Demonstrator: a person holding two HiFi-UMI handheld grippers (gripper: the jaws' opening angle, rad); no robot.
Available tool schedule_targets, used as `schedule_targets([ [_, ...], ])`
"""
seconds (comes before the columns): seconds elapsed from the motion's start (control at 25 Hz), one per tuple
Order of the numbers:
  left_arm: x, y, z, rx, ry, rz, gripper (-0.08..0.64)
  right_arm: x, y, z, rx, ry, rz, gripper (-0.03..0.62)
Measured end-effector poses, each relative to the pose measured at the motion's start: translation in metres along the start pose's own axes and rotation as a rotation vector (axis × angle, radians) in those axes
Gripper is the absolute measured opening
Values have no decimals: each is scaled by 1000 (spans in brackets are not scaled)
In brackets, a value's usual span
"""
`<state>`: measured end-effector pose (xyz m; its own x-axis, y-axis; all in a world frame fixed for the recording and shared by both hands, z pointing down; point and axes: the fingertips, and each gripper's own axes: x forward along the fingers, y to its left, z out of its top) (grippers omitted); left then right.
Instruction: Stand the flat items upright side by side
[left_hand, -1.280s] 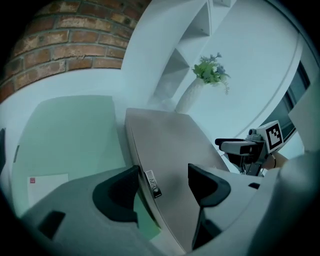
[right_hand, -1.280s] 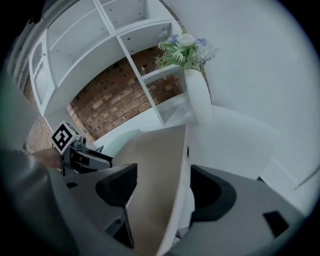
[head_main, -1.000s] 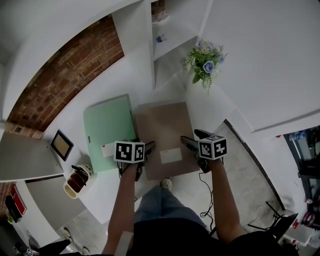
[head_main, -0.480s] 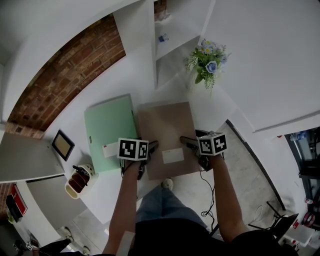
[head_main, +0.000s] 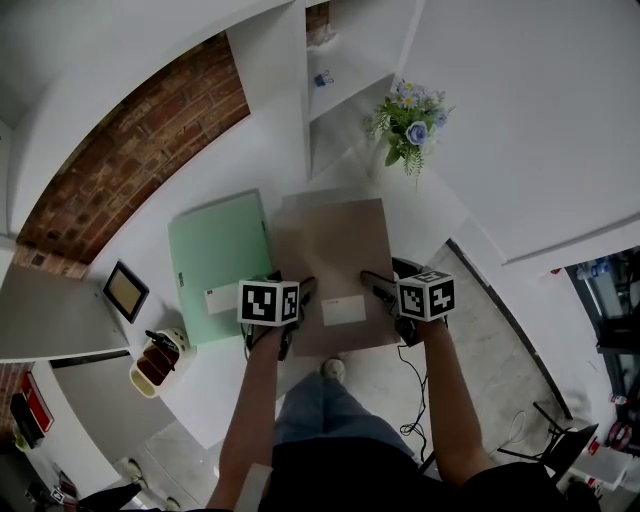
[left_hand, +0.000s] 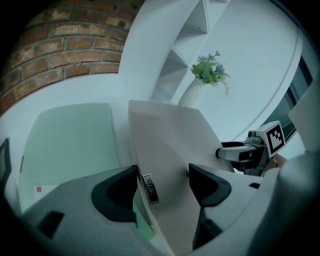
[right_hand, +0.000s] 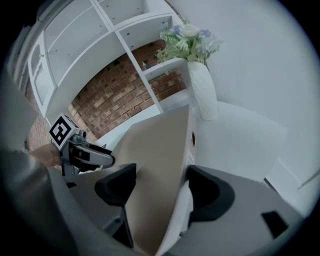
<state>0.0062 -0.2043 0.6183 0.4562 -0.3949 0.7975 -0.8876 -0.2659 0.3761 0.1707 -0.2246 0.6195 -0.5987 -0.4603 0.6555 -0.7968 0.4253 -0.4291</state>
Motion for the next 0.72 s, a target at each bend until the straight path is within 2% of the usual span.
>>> schedule_targets([
  [0.12,-11,-6,8,19,-50,10,298,-14,7,11,-25,-55,-19,322],
  [0.32,-33,-18,23,75,-141,21,298,-42,21,33,-69,-205,-46,295],
  [0.72,-84,-40,57,179,-396,56,298,-93,57,65,-255,-475,-143,284],
])
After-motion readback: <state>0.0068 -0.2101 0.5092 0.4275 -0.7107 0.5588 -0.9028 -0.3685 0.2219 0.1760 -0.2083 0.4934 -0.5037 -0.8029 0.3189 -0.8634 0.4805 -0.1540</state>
